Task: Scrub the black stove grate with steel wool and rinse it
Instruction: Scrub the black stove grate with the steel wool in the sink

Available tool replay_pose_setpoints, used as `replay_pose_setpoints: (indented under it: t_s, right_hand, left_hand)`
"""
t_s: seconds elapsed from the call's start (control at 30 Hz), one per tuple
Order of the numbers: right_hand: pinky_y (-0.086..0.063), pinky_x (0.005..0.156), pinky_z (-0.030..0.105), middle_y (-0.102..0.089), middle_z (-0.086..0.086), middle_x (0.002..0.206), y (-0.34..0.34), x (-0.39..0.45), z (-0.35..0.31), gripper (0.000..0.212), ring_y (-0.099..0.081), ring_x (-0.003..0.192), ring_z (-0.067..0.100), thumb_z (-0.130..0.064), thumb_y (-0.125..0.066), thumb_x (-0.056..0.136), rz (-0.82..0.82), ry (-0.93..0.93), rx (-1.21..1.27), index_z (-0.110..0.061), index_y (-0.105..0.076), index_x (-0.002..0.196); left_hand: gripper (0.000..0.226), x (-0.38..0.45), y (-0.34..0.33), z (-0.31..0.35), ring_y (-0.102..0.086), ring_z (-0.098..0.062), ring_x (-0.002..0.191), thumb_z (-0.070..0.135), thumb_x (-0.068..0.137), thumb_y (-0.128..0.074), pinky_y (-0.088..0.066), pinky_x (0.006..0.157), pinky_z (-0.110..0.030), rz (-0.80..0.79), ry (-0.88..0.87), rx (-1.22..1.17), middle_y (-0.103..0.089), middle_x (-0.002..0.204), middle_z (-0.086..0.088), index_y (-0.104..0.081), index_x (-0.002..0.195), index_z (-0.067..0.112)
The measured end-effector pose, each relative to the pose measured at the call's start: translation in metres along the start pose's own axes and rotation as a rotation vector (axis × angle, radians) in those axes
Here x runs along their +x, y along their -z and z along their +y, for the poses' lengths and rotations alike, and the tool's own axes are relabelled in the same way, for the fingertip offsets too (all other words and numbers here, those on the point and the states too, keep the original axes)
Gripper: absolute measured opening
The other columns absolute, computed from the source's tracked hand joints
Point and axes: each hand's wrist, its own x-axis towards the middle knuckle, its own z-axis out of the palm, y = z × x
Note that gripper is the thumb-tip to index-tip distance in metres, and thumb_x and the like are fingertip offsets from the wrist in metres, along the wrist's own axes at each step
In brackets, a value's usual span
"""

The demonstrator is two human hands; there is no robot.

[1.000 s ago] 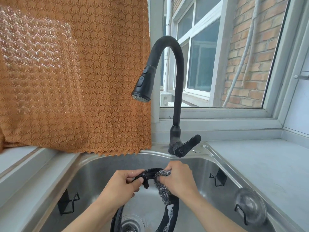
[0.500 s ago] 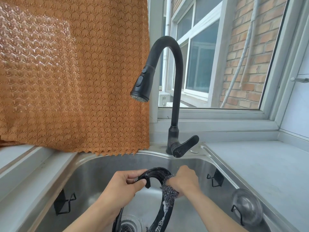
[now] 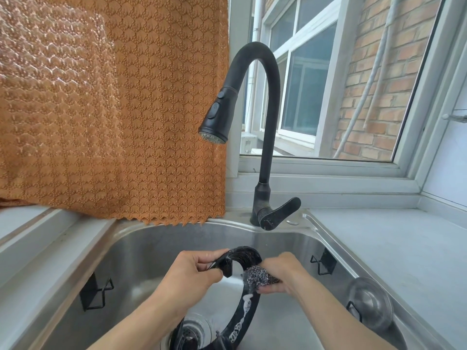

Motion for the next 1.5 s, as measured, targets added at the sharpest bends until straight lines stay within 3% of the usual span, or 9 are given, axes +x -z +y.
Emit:
replay_pose_setpoints:
  t_s: [0.1, 0.2, 0.53, 0.7, 0.87, 1.0, 1.2, 1.37, 1.5]
  right_hand:
    - [-0.063, 0.062, 0.043, -0.070, 0.031, 0.095, 0.015, 0.008, 0.001, 0.017, -0.073, 0.065, 0.045, 0.012, -0.065, 0.077, 0.057, 0.011, 0.051, 0.014, -0.068, 0.094]
    - [-0.057, 0.047, 0.031, -0.070, 0.032, 0.098, 0.019, 0.008, 0.001, 0.017, -0.074, 0.067, 0.042, 0.008, -0.058, 0.087, 0.024, -0.013, 0.066, 0.013, -0.066, 0.101]
    - [-0.053, 0.039, 0.028, -0.068, 0.034, 0.102, -0.008, 0.002, 0.000, 0.013, -0.068, 0.055, 0.042, 0.006, -0.052, 0.096, -0.075, -0.054, 0.060, 0.013, -0.063, 0.095]
    - [-0.056, 0.044, 0.031, -0.068, 0.031, 0.102, 0.013, 0.008, -0.001, 0.009, -0.073, 0.065, 0.045, 0.008, -0.059, 0.089, 0.063, -0.010, 0.074, 0.013, -0.063, 0.096]
    - [-0.062, 0.058, 0.039, -0.071, 0.032, 0.100, 0.002, -0.003, -0.005, 0.023, -0.075, 0.075, 0.042, 0.004, -0.073, 0.084, -0.114, -0.009, 0.100, 0.015, -0.066, 0.104]
    - [-0.063, 0.062, 0.049, -0.068, 0.037, 0.099, -0.020, -0.003, -0.002, 0.017, -0.072, 0.075, 0.050, 0.016, -0.063, 0.087, -0.172, -0.042, 0.128, 0.020, -0.061, 0.104]
    - [-0.056, 0.041, 0.037, -0.061, 0.038, 0.104, -0.024, -0.006, -0.005, 0.021, -0.064, 0.068, 0.052, 0.021, -0.036, 0.095, -0.163, -0.052, 0.292, 0.017, -0.054, 0.104]
    - [-0.060, 0.049, 0.042, -0.069, 0.036, 0.097, -0.025, -0.011, -0.009, 0.012, -0.070, 0.075, 0.048, 0.021, -0.048, 0.093, -0.175, -0.026, 0.352, 0.021, -0.056, 0.102]
    - [-0.061, 0.055, 0.043, -0.072, 0.032, 0.099, -0.032, -0.016, -0.013, 0.019, -0.073, 0.085, 0.041, 0.014, -0.062, 0.092, -0.236, 0.023, 0.354, 0.019, -0.061, 0.110]
  left_hand:
    - [0.042, -0.006, 0.002, 0.005, -0.039, 0.003, 0.034, -0.014, 0.093, -0.057, -0.028, 0.041, -0.006, -0.013, 0.007, -0.024, -0.058, 0.047, 0.017, -0.077, 0.109, 0.020]
    - [0.043, -0.007, 0.001, 0.010, -0.044, 0.005, 0.035, -0.015, 0.092, -0.056, -0.030, 0.042, -0.005, -0.020, 0.020, -0.024, -0.063, 0.051, 0.016, -0.077, 0.111, 0.017]
    - [0.043, -0.005, -0.001, 0.006, -0.033, -0.002, 0.036, -0.012, 0.090, -0.060, -0.027, 0.041, -0.009, -0.003, 0.031, -0.042, -0.057, 0.052, 0.011, -0.079, 0.109, 0.022]
    - [0.043, -0.006, 0.001, 0.010, -0.043, 0.003, 0.032, -0.017, 0.091, -0.056, -0.030, 0.039, -0.004, 0.023, 0.033, -0.085, -0.066, 0.054, 0.012, -0.077, 0.107, 0.016]
    - [0.042, -0.007, 0.003, 0.011, -0.047, 0.004, 0.033, -0.018, 0.091, -0.055, -0.032, 0.042, -0.001, 0.014, 0.030, -0.117, -0.066, 0.054, 0.011, -0.077, 0.109, 0.014]
    - [0.043, -0.005, 0.001, 0.009, -0.047, 0.004, 0.033, -0.018, 0.091, -0.054, -0.032, 0.043, -0.001, 0.004, 0.025, -0.128, -0.069, 0.059, 0.007, -0.078, 0.108, 0.014]
    - [0.052, -0.001, -0.001, 0.004, -0.044, 0.003, 0.035, -0.021, 0.088, -0.049, -0.032, 0.043, -0.003, -0.008, 0.014, -0.100, -0.069, 0.067, 0.002, -0.080, 0.107, 0.015]
    - [0.058, 0.004, 0.003, -0.002, -0.033, -0.004, 0.040, -0.020, 0.086, -0.048, -0.029, 0.046, -0.013, -0.025, 0.019, -0.102, -0.068, 0.068, 0.004, -0.083, 0.097, 0.025]
    - [0.065, 0.016, 0.010, -0.014, -0.015, -0.028, 0.073, -0.018, 0.082, -0.049, -0.018, 0.058, -0.032, 0.013, 0.052, -0.107, -0.060, 0.072, -0.003, -0.084, 0.091, 0.037]
